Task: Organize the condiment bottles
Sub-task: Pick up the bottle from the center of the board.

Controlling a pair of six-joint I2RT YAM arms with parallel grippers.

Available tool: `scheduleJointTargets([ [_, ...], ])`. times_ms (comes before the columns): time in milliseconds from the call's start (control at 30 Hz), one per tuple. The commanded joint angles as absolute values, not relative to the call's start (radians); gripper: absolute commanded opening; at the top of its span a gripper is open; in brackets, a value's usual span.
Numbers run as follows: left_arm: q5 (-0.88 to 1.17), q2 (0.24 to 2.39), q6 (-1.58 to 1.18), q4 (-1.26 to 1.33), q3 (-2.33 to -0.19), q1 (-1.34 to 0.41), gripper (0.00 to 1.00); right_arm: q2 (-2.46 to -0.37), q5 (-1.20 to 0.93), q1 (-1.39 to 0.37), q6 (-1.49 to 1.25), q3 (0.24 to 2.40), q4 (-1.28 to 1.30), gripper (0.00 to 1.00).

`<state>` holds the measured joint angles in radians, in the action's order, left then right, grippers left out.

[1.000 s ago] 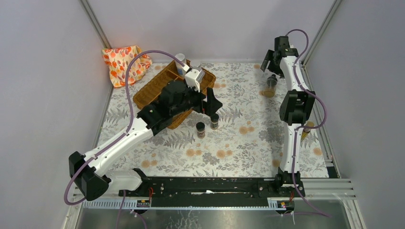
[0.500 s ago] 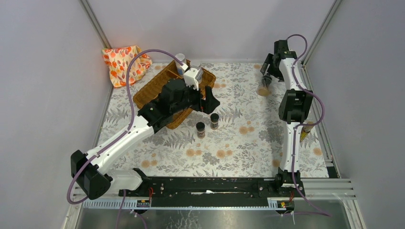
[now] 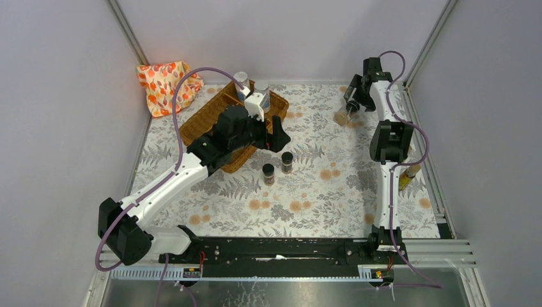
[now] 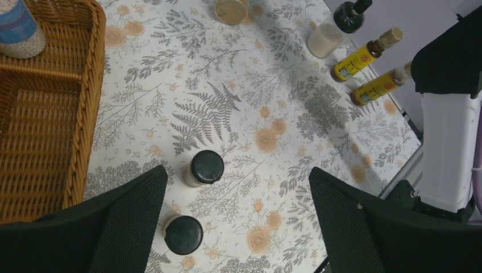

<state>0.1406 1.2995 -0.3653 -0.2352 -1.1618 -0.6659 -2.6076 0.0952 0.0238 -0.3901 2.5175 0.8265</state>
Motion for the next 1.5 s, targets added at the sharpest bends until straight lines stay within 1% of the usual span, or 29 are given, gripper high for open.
scheduleJointTargets([
  [0,0.162,1.308,-0.378,-0.200,-1.139,-0.647,0.99,-2.637,0.069,0.007,-0.379,2.540,0.862,0.93],
  [133,0.170,1.309,-0.386,-0.195,-1.132,-0.640,0.99,-2.626,0.063,0.005,-0.378,2.513,0.853,0.93],
  [267,0.173,1.308,-0.390,-0.192,-1.128,-0.640,0.99,-2.626,0.061,-0.037,-0.384,2.508,0.854,0.92],
  [500,0.167,1.285,-0.393,-0.199,-1.117,-0.638,0.99,-2.611,0.049,-0.051,-0.405,2.468,0.844,0.80],
  [600,0.166,1.277,-0.393,-0.205,-1.113,-0.638,0.99,-2.605,0.046,-0.051,-0.409,2.454,0.839,0.72],
  [700,0.167,1.273,-0.393,-0.207,-1.111,-0.638,0.99,-2.599,0.043,-0.051,-0.412,2.440,0.836,0.58],
  [767,0.168,1.272,-0.392,-0.209,-1.112,-0.638,0.99,-2.597,0.050,-0.054,-0.406,2.439,0.837,0.43],
  [833,0.166,1.271,-0.390,-0.213,-1.114,-0.638,0.99,-2.593,0.061,-0.058,-0.400,2.440,0.837,0.23],
  [933,0.163,1.269,-0.387,-0.216,-1.116,-0.638,0.99,-2.587,0.070,-0.062,-0.384,2.453,0.837,0.04],
  [967,0.162,1.269,-0.388,-0.216,-1.116,-0.638,0.99,-2.587,0.081,-0.064,-0.374,2.461,0.839,0.00],
  [1200,0.132,1.265,-0.395,-0.222,-1.121,-0.638,0.99,-2.505,0.172,-0.116,-0.243,2.446,0.759,0.00],
  [1467,0.119,1.269,-0.429,-0.258,-1.143,-0.637,0.99,-2.341,0.243,-0.158,-0.130,2.287,0.606,0.00],
])
